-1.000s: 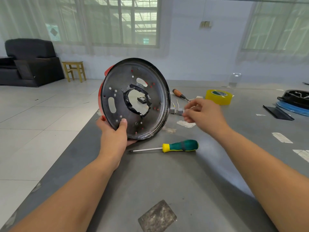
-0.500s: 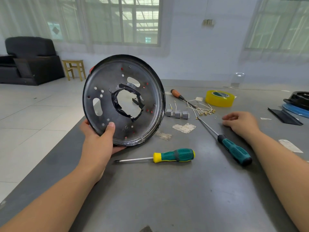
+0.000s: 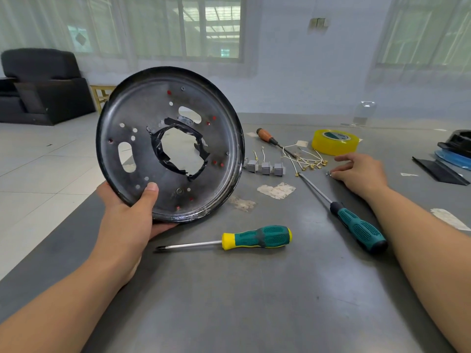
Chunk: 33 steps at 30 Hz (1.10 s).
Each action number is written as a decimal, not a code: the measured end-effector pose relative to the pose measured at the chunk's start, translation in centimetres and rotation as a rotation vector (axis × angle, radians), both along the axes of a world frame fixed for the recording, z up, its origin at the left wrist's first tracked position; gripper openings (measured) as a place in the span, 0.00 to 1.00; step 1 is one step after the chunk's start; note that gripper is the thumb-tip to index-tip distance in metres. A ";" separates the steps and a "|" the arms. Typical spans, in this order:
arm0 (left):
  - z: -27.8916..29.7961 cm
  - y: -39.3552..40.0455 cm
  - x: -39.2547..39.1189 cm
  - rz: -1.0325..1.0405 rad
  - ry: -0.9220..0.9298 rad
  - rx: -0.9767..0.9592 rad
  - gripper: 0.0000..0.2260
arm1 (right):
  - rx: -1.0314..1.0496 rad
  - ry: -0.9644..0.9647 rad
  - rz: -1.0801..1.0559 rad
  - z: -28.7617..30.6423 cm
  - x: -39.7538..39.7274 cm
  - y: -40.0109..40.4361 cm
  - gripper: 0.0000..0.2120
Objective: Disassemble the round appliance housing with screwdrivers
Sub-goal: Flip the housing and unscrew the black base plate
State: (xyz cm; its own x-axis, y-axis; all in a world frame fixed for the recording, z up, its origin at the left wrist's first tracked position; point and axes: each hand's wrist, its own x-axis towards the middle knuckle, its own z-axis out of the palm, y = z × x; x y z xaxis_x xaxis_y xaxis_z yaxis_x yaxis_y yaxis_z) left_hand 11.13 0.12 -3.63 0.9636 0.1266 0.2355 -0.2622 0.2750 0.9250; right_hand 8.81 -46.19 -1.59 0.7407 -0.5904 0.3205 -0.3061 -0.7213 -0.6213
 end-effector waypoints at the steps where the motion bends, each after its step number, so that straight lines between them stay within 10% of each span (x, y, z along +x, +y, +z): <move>1: 0.0 0.0 -0.1 -0.001 0.000 0.000 0.15 | 0.008 0.000 0.001 0.0 0.0 0.0 0.18; 33: 1.0 0.1 -0.8 -0.082 0.094 -0.073 0.07 | 0.238 -0.149 0.366 6.4 -3.1 13.9 0.05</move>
State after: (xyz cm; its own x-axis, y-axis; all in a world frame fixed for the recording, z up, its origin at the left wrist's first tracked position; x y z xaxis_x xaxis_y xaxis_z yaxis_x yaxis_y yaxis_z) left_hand 10.30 0.27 -2.64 0.9888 0.0599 0.1364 -0.1488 0.3594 0.9212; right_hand 5.66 -32.28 4.80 0.8705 -0.3683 0.3265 0.0474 -0.5976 -0.8004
